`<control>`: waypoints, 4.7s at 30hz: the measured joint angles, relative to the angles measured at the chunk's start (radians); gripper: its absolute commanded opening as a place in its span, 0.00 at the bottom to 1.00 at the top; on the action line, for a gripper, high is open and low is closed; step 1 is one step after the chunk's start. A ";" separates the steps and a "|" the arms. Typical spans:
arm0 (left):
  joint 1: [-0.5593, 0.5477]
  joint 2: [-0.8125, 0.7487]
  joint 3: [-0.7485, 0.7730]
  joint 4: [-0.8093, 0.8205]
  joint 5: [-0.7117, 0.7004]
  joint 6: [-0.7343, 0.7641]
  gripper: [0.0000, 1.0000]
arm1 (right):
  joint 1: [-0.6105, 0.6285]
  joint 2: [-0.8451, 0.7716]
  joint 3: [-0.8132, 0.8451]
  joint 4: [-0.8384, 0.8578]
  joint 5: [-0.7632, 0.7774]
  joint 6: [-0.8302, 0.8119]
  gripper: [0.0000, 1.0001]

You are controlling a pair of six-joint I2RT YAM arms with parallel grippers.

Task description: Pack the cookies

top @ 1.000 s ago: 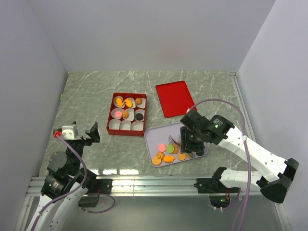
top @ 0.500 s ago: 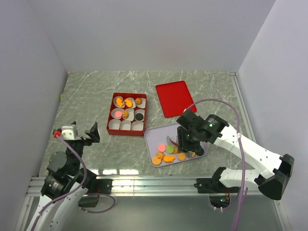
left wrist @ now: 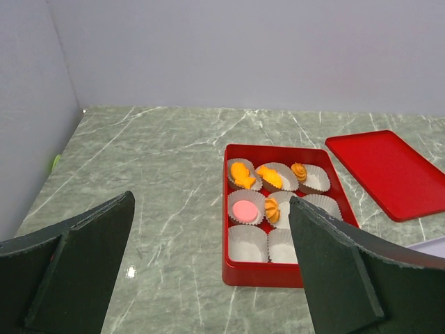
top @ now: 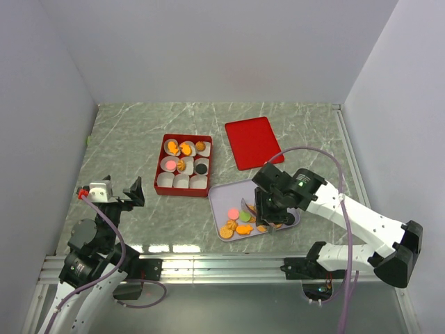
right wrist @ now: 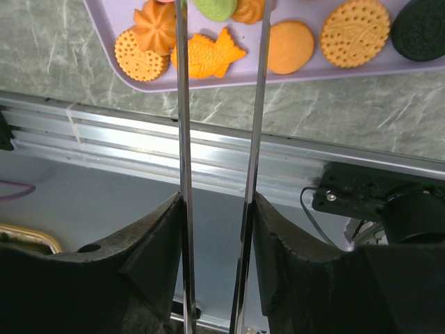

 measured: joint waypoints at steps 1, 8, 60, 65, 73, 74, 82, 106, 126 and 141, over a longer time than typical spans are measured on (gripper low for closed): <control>0.000 0.000 0.000 0.000 0.001 0.000 0.99 | 0.004 0.003 0.000 0.002 -0.004 0.003 0.46; 0.000 0.000 0.000 0.000 0.002 0.000 0.99 | 0.023 0.051 0.001 0.007 -0.021 0.006 0.40; 0.000 -0.004 -0.002 0.000 0.009 0.005 0.99 | 0.032 0.602 0.938 -0.145 0.031 -0.114 0.35; 0.000 -0.004 -0.002 0.000 0.008 0.004 0.99 | 0.038 0.733 1.099 -0.144 -0.006 -0.119 0.35; 0.000 -0.004 -0.002 0.000 0.008 0.005 0.99 | 0.042 0.836 1.144 -0.084 -0.089 -0.113 0.34; 0.000 -0.004 -0.002 0.000 0.008 0.004 0.99 | 0.042 0.845 1.144 -0.071 -0.100 -0.111 0.35; 0.000 -0.004 -0.003 0.000 0.009 0.005 0.99 | 0.042 0.888 1.149 0.002 -0.166 -0.102 0.35; 0.000 -0.004 -0.006 0.000 0.009 0.008 1.00 | 0.042 0.985 1.131 0.084 -0.193 -0.099 0.34; 0.000 -0.004 -0.006 0.000 0.008 0.007 0.99 | 0.042 0.994 1.119 0.083 -0.183 -0.111 0.47; 0.000 -0.004 -0.006 0.000 0.008 0.008 1.00 | 0.042 0.943 1.167 0.037 -0.146 -0.110 0.47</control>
